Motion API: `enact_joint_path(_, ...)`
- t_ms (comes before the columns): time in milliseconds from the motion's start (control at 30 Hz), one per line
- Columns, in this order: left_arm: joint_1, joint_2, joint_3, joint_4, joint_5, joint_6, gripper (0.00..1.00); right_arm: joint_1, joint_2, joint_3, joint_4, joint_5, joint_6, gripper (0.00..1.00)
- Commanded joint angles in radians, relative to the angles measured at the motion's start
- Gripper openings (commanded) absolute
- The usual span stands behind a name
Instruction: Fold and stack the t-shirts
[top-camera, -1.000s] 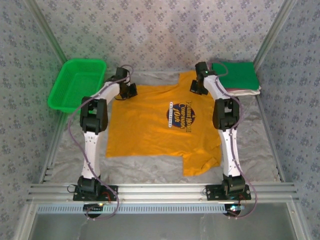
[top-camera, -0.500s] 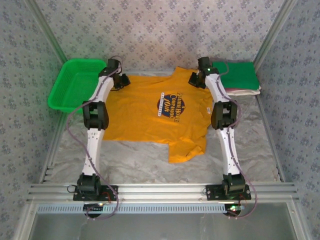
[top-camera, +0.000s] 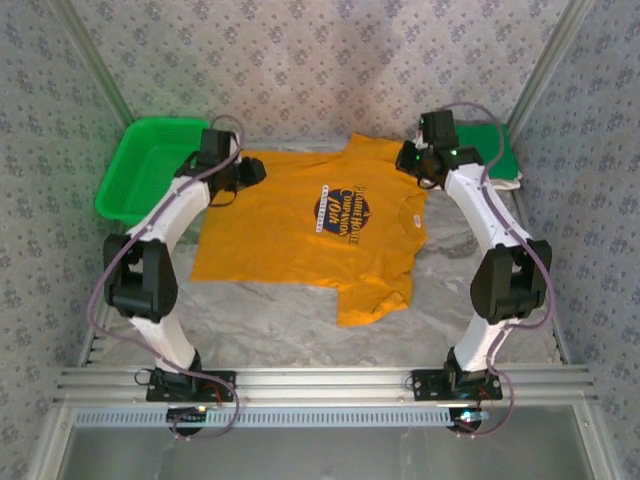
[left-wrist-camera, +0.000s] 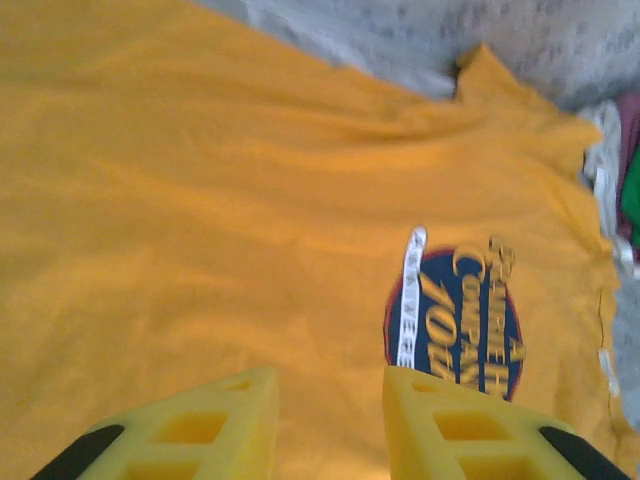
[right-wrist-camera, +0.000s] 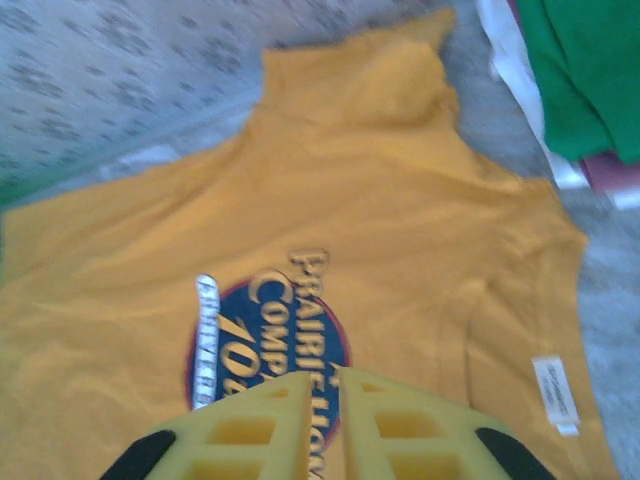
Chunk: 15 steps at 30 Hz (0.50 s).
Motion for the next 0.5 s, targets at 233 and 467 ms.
enact_joint_path(233,-0.084,-0.217,-0.342,0.075,-0.018,-0.017,0.38,0.001,0.34,0.075,-0.152,0.202,-0.074,0.13)
enact_joint_path(467,-0.077,-0.386,-0.497,-0.054,-0.082,-0.046,0.48,-0.016,0.48,0.177,-0.203,0.179,-0.077,0.12)
